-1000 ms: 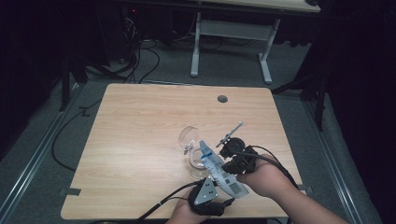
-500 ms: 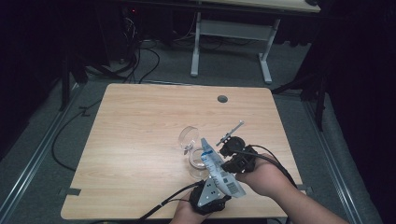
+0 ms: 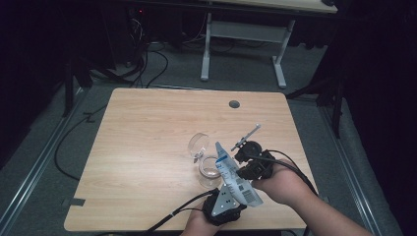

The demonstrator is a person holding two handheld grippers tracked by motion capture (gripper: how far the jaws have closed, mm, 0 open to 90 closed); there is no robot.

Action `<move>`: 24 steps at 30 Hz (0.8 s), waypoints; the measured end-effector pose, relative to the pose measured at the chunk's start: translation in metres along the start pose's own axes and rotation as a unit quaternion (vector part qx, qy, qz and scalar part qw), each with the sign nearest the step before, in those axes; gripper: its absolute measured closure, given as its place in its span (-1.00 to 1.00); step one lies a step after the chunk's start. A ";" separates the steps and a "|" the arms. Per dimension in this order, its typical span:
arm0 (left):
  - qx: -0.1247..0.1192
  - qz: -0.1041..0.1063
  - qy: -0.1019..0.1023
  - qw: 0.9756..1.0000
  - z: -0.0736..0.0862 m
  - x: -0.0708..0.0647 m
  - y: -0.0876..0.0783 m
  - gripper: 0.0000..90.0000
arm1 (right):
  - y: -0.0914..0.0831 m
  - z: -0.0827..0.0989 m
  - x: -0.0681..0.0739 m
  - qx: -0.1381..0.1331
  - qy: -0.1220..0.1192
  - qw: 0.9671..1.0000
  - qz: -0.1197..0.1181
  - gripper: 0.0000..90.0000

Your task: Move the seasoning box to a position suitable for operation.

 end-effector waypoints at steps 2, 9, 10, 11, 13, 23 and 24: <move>-0.003 0.002 -0.002 1.000 -0.001 0.000 0.000 0.32 | -0.001 0.000 -0.001 -0.001 -0.004 1.000 0.000 0.99; -0.006 0.004 -0.010 1.000 -0.002 0.001 -0.002 0.33 | -0.001 -0.004 0.002 -0.001 -0.013 1.000 0.000 0.99; -0.006 0.003 -0.009 1.000 -0.002 0.001 -0.003 0.33 | 0.000 -0.005 0.002 -0.004 -0.016 1.000 -0.001 0.99; -0.005 0.002 -0.008 1.000 -0.001 0.002 -0.003 0.33 | 0.000 -0.005 0.002 -0.003 -0.015 1.000 -0.003 0.99; -0.005 0.002 -0.007 1.000 0.000 0.002 -0.004 0.33 | 0.001 -0.006 0.003 -0.002 -0.021 1.000 -0.004 0.99; -0.001 -0.003 -0.012 1.000 0.001 0.005 -0.003 0.33 | 0.004 -0.010 0.004 0.002 -0.023 1.000 0.009 0.99; 0.000 -0.006 -0.012 1.000 0.001 0.006 -0.003 0.33 | 0.004 -0.010 0.004 0.000 -0.027 1.000 0.011 0.99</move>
Point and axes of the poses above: each handheld gripper's, and its own axes: y roughly forward along the jaws, z roughly out of its underside, x roughly to its left, the point moved 8 cm from there along y, roughly forward along the jaws, and after that the axes turned 11 degrees about y, right-handed, at the moved point
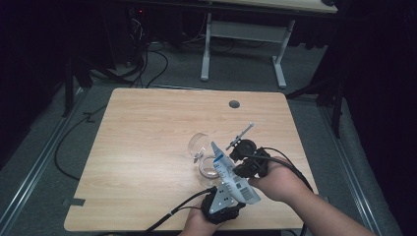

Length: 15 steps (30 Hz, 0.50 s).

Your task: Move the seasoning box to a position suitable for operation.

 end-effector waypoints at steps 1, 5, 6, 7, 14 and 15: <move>-0.001 -0.002 -0.002 1.000 -0.001 0.001 0.000 0.33 | -0.001 -0.001 0.000 0.000 0.000 1.000 0.002 1.00; -0.006 -0.002 -0.008 1.000 -0.002 0.002 -0.002 0.32 | -0.002 -0.004 0.001 -0.007 -0.009 1.000 0.005 1.00; -0.007 -0.002 -0.006 1.000 -0.003 0.002 -0.002 0.31 | -0.002 -0.005 0.001 -0.007 -0.010 1.000 0.005 1.00; -0.007 -0.002 -0.004 1.000 -0.003 0.001 -0.002 0.31 | -0.002 -0.005 0.001 -0.008 -0.011 1.000 0.005 1.00; -0.010 -0.008 0.010 1.000 -0.003 0.000 -0.003 0.22 | -0.004 -0.008 0.004 -0.011 -0.007 1.000 0.000 1.00; -0.010 -0.009 0.011 1.000 -0.003 0.000 -0.004 0.22 | -0.004 -0.008 0.004 -0.011 -0.006 1.000 0.000 1.00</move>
Point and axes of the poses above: each handheld gripper's, and its own axes: y roughly forward along the jaws, z roughly out of its underside, x roughly to its left, the point moved 8 cm from there along y, roughly forward along the jaws, and after that the axes turned 11 degrees about y, right-handed, at the moved point
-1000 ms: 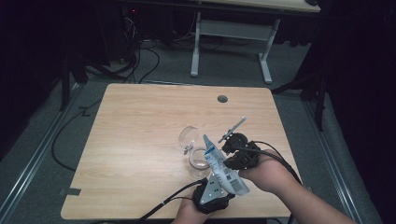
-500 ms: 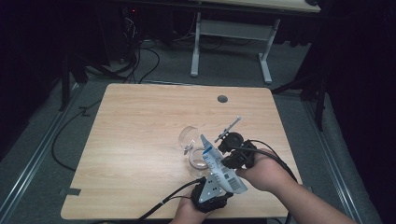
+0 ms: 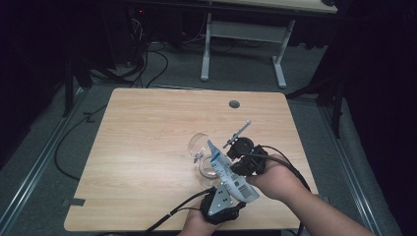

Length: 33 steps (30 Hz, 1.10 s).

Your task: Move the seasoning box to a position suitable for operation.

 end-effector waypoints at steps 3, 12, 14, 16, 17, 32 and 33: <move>-0.001 0.000 0.004 1.000 0.000 -0.001 0.000 0.21 | -0.001 -0.001 0.000 0.001 -0.003 1.000 0.000 1.00; 0.006 0.005 0.009 1.000 0.005 -0.003 0.004 0.15 | 0.003 0.000 0.003 0.005 -0.001 1.000 -0.003 1.00; 0.005 0.008 0.007 1.000 0.005 -0.003 0.005 0.13 | 0.003 0.000 0.003 0.006 0.000 1.000 -0.003 1.00; 0.005 0.011 0.009 1.000 0.006 -0.004 0.005 0.12 | 0.003 0.001 0.002 0.006 0.000 1.000 -0.002 1.00; 0.005 0.011 0.009 1.000 0.006 -0.004 0.005 0.12 | 0.003 0.001 0.002 0.006 0.000 1.000 -0.002 1.00; 0.011 0.010 0.009 1.000 0.011 -0.004 0.009 0.07 | 0.002 0.001 0.002 0.005 0.009 1.000 -0.003 1.00; 0.012 0.008 0.009 1.000 0.011 -0.004 0.009 0.08 | 0.002 0.001 0.001 0.005 0.008 1.000 -0.002 1.00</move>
Point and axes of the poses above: each handheld gripper's, and its own axes: y roughly forward along the jaws, z roughly out of its underside, x roughly to its left, the point moved 8 cm from there along y, roughly forward along the jaws, and after that the axes turned 11 degrees about y, right-handed, at the moved point
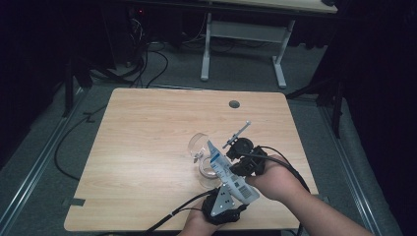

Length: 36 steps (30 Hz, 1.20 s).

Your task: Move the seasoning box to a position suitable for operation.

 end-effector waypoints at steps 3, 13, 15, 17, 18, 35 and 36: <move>0.002 -0.007 0.002 1.000 0.000 0.001 -0.001 0.20 | 0.000 0.000 0.000 0.001 0.003 1.000 -0.001 1.00; -0.002 -0.020 0.009 1.000 -0.005 -0.002 -0.004 0.31 | -0.001 -0.002 0.001 -0.002 -0.002 1.000 -0.001 1.00; -0.003 -0.020 0.010 1.000 -0.006 -0.002 -0.005 0.32 | -0.001 -0.002 0.001 -0.002 -0.006 1.000 -0.001 1.00; -0.001 -0.021 0.012 1.000 -0.007 -0.001 -0.005 0.32 | -0.002 -0.002 0.001 -0.004 -0.007 1.000 -0.001 1.00; -0.002 -0.021 0.011 1.000 -0.008 -0.001 -0.005 0.32 | -0.002 -0.003 0.001 -0.004 -0.006 1.000 -0.001 1.00; 0.000 -0.019 0.010 1.000 -0.016 0.004 -0.004 0.32 | -0.007 -0.009 -0.004 -0.011 -0.015 1.000 -0.003 1.00; 0.001 -0.018 0.011 1.000 -0.015 0.004 -0.004 0.32 | -0.006 -0.009 -0.004 -0.010 -0.016 1.000 -0.002 1.00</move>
Point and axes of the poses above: each handheld gripper's, and its own axes: y roughly forward along the jaws, z roughly out of its underside, x roughly to its left, the point moved 8 cm from there along y, roughly forward along the jaws, and after that the axes turned 11 degrees about y, right-handed, at the moved point
